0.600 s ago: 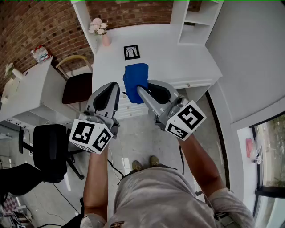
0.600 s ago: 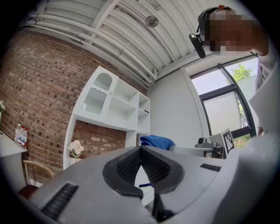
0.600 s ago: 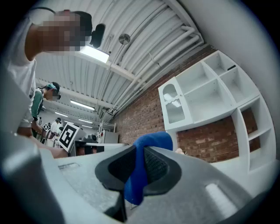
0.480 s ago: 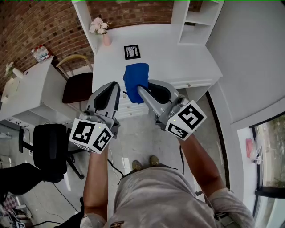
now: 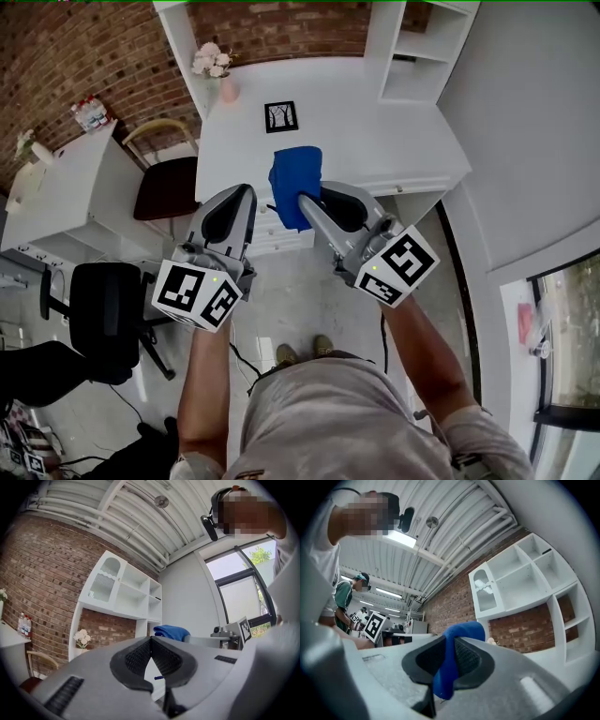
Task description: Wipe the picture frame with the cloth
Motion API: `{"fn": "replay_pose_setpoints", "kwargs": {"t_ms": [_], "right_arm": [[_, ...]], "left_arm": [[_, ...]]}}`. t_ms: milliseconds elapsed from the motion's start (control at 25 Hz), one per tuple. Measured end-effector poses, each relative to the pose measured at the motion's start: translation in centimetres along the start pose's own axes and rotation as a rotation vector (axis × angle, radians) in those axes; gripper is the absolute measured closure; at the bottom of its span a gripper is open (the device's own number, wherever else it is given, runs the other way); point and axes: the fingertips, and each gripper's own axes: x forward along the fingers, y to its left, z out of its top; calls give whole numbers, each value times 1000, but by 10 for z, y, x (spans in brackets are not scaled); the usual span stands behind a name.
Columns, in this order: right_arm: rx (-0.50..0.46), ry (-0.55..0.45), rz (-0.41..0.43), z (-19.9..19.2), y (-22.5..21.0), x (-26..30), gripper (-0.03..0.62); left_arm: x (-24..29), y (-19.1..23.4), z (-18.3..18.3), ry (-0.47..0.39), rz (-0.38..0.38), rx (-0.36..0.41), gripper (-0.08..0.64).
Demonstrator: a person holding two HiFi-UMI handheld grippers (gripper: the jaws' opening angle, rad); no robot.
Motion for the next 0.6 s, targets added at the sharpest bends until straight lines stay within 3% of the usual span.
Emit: {"fn": "replay_pose_setpoints", "kwargs": {"t_ms": [600], "right_arm": [[12,-22,0,2,-60,-37,548]], "left_arm": [[38,-20,-12,0,67,31,560]]}}
